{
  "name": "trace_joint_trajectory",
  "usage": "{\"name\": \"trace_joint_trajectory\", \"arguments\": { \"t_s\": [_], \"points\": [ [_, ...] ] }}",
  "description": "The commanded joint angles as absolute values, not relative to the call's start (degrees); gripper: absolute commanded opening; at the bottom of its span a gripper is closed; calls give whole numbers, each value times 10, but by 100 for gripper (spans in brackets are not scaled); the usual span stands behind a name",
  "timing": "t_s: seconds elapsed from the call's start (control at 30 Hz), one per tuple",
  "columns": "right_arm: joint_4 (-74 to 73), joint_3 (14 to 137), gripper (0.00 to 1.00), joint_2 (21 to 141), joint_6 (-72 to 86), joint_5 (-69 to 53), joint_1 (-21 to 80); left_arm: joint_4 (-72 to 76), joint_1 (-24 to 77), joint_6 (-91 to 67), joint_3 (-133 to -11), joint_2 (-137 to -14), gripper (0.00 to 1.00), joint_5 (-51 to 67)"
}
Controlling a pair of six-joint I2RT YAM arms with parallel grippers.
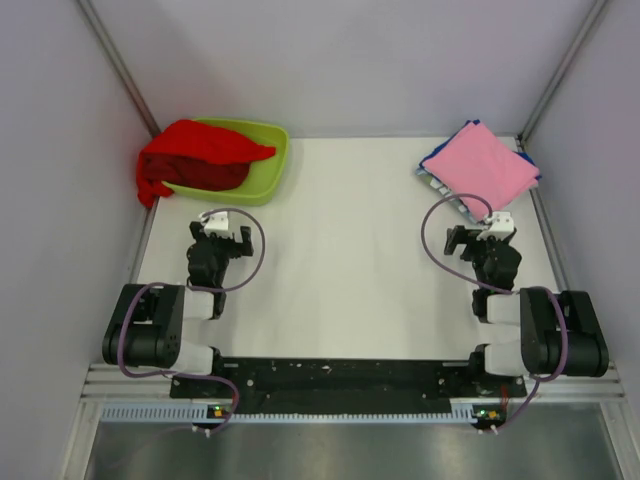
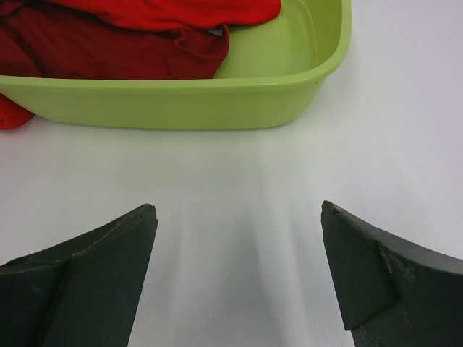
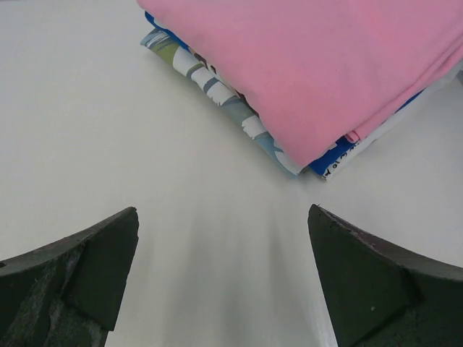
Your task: Fold and stack the t-shirts
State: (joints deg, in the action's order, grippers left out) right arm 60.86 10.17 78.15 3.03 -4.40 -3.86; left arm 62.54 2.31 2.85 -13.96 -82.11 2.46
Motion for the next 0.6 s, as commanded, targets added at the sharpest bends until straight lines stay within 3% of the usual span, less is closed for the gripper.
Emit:
{"name": "trace_joint_trajectory", "arguments": {
  "t_s": [0.0,0.13,0.23,0.33,0.43,0.57],
  "points": [
    [628,116,99,781,33,-50,-33,653,22,21,-152,-820,99,23],
    [607,122,99,763,47,-19,-33,650,22,22,-153,-820,99,23],
    [452,172,99,693,54,13,-33,647,22,21,-153,-818,97,23],
    [431,187,99,625,103,37,-34,650,21,19,-153,-816,94,25],
    [494,191,99,593,161,2,-34,514,11,10,-193,-750,94,52],
    [319,349,93,596,204,-87,-31,369,9,75,-260,-649,99,153]
  ]
}}
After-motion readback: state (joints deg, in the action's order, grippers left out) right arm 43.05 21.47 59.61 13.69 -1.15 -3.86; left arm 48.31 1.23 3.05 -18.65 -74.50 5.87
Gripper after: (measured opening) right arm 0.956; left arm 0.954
